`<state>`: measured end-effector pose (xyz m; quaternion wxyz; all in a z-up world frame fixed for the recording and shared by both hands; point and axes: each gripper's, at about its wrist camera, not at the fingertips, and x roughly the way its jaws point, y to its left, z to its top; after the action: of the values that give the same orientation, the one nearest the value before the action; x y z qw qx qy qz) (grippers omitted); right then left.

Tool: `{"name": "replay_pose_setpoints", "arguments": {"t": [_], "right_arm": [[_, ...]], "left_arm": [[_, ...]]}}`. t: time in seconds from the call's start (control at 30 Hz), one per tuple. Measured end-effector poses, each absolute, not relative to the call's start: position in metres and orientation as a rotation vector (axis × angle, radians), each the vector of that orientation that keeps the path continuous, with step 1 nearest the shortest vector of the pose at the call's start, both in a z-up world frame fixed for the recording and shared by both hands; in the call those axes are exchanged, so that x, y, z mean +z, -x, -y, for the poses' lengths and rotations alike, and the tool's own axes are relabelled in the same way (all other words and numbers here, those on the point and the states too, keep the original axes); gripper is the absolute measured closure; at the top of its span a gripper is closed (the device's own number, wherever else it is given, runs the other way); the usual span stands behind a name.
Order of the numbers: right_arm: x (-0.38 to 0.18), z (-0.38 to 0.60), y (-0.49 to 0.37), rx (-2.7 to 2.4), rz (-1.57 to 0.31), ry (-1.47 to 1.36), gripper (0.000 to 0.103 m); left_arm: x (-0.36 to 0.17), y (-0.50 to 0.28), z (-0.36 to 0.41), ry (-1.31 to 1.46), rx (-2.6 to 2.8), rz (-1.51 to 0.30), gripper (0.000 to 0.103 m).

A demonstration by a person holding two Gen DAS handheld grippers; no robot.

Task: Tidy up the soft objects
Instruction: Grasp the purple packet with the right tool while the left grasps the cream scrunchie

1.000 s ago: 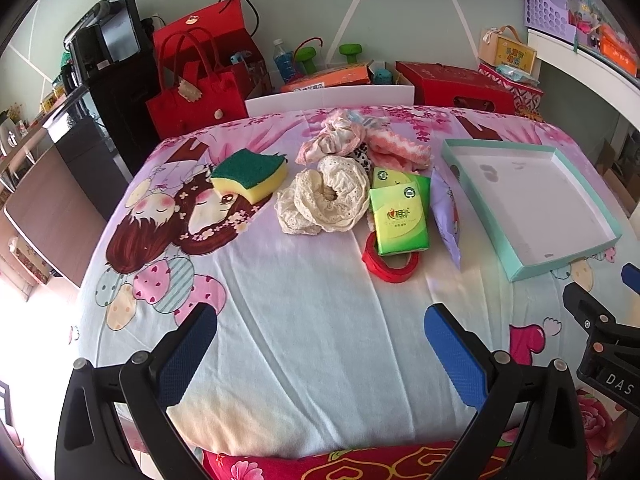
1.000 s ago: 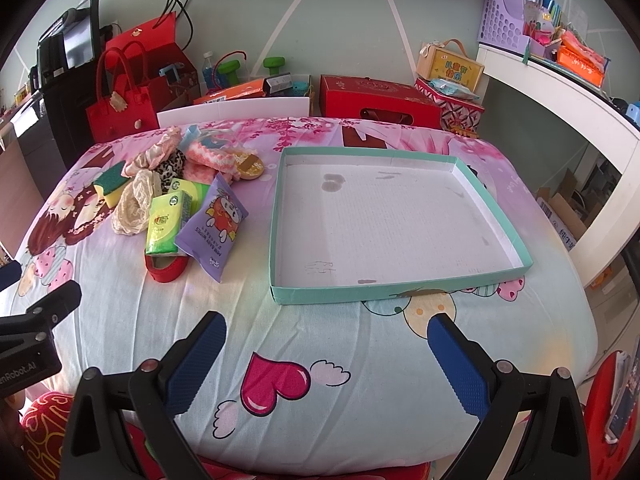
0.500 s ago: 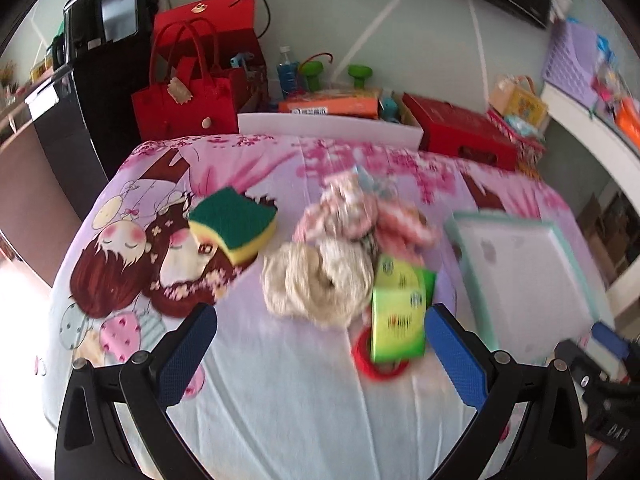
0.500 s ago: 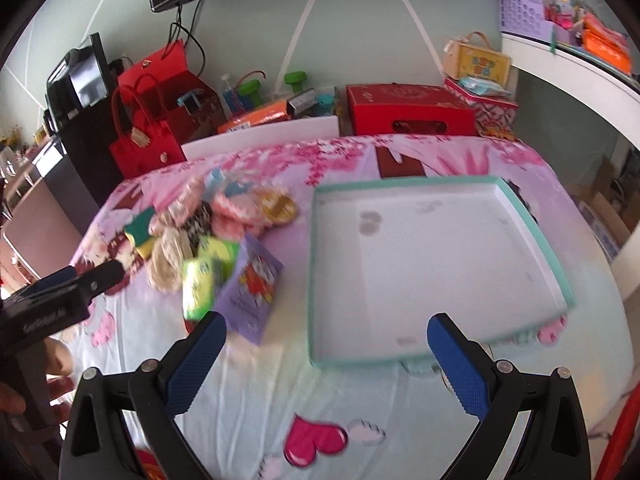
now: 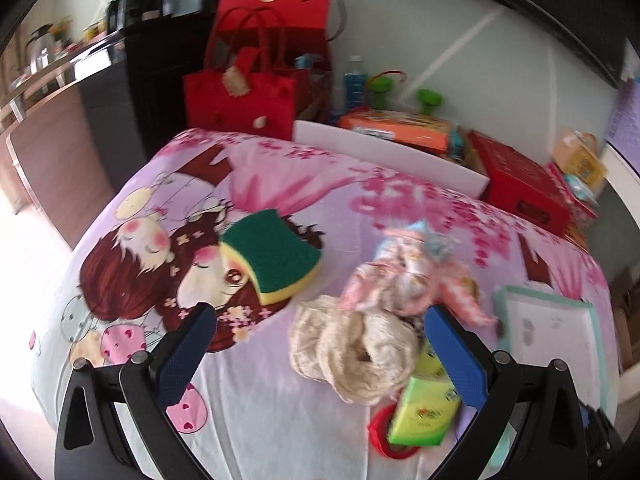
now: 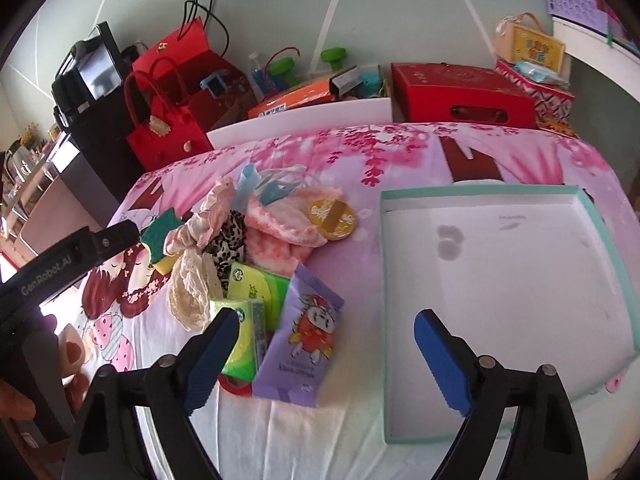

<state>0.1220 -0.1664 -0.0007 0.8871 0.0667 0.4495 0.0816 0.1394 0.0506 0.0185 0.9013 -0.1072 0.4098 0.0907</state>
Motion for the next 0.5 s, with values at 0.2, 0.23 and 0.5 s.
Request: {"name": "replay_pose_setpoints", "arguments": {"t": [0.2, 0.23, 0.5], "right_arm": [[-0.012, 0.159, -0.142, 0.176, -0.974, -0.17, 0.018], [-0.015, 0.158, -0.143, 0.179, -0.977, -0.172, 0.018], [-0.042, 0.145, -0.14, 0.207, -1.044, -0.158, 0.019]], "left_arm": [[0.01, -0.149, -0.058, 0.301, 0.253, -0.869, 0.0], [0.007, -0.15, -0.058, 0.309, 0.239, -0.863, 0.0], [-0.026, -0.158, -0.047, 0.311, 0.191, -0.979, 0.0]]}}
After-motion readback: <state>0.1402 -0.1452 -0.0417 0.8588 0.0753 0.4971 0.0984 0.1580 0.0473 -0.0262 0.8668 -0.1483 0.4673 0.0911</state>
